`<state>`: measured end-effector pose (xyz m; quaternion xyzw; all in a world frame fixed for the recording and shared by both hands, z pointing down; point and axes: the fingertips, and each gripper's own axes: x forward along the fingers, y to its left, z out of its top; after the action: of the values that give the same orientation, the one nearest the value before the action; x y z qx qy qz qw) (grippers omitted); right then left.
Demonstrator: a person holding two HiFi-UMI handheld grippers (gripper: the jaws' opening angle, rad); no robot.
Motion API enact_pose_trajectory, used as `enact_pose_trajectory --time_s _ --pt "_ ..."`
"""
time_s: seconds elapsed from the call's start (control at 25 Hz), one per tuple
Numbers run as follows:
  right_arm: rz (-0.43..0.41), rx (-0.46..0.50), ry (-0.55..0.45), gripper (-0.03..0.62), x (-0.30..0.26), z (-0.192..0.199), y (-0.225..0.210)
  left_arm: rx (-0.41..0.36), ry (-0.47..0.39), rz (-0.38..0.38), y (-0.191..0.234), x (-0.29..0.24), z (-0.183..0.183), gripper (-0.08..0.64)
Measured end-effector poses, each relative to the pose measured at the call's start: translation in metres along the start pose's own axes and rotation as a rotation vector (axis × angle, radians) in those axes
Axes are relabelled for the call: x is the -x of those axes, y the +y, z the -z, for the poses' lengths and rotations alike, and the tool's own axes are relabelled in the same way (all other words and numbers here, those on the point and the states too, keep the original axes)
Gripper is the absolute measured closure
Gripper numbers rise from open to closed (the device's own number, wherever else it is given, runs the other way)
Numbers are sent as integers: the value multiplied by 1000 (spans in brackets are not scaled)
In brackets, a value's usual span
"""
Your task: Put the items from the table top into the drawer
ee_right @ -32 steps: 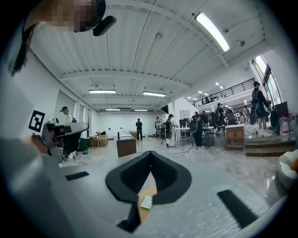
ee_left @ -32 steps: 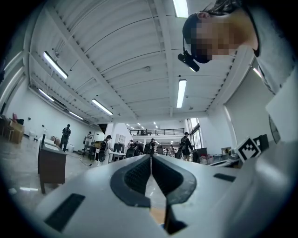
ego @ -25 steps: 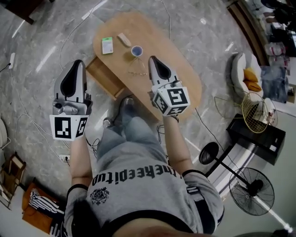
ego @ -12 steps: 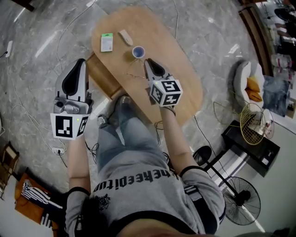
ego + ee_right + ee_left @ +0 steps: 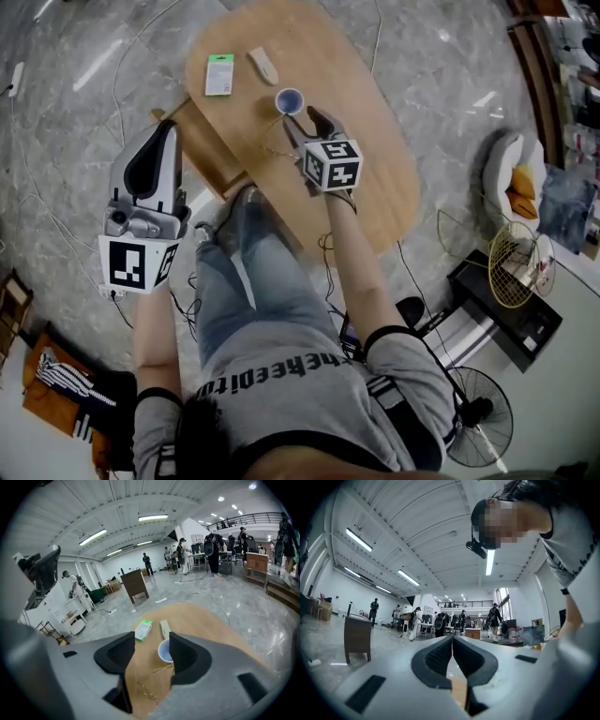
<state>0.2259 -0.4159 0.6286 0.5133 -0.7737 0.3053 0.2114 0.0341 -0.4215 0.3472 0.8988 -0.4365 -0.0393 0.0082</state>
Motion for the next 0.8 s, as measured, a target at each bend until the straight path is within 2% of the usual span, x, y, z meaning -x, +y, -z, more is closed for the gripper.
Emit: enact_pose_trajectory --time_s 0.48,0.8 --pt "3 71 156 221 -74 59 -39 22 33 -15 4 -18 47 548" --pt "25 88 217 195 -108 85 -51 34 65 -27 7 -22 73 548"
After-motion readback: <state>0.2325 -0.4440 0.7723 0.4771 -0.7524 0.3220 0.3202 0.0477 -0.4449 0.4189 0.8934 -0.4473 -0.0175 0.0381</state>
